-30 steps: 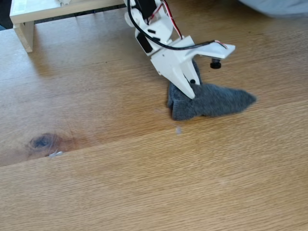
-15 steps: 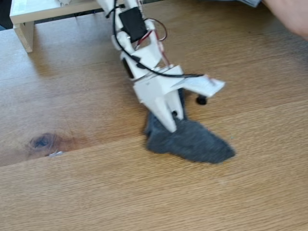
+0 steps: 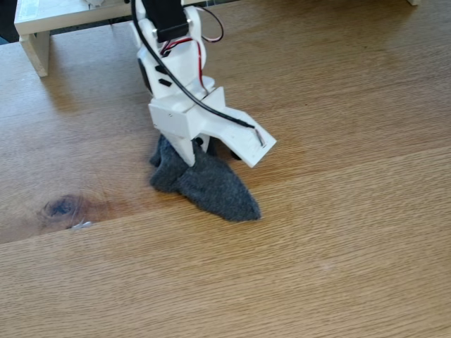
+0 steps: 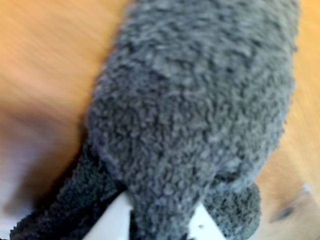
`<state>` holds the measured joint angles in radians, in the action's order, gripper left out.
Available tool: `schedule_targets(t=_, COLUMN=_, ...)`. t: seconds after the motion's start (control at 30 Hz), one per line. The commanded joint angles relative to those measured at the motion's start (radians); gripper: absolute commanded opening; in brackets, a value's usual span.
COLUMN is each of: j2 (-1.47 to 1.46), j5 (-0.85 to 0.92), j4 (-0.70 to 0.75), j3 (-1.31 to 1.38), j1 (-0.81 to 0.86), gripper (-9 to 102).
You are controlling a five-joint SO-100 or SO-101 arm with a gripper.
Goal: Clean the area in front of the robot
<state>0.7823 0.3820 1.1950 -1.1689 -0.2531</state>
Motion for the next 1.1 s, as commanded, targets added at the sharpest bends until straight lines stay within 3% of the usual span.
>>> schedule_targets(t=0.0, j2=0.149, j5=-0.087, j4=0.040, j3=0.017, j1=-0.202, gripper=0)
schedule_targets(t=0.23, j2=0.052, j5=-0.169, j4=-0.115, j3=0.017, j1=-0.299, gripper=0)
schedule_targets(t=0.57, j2=-0.170, j5=0.106, j4=-0.387, j3=0.017, j1=0.081, gripper=0)
schedule_targets(t=0.77, j2=-0.118, j5=0.190, j4=-0.304, j3=0.017, j1=0.298, gripper=0)
schedule_targets(t=0.93, j2=0.091, j5=0.064, j4=-0.135, j3=0.029, j1=0.336, gripper=0)
schedule_targets(t=1.07, j2=0.272, j5=0.020, j4=-0.175, j3=0.032, j1=0.370, gripper=0)
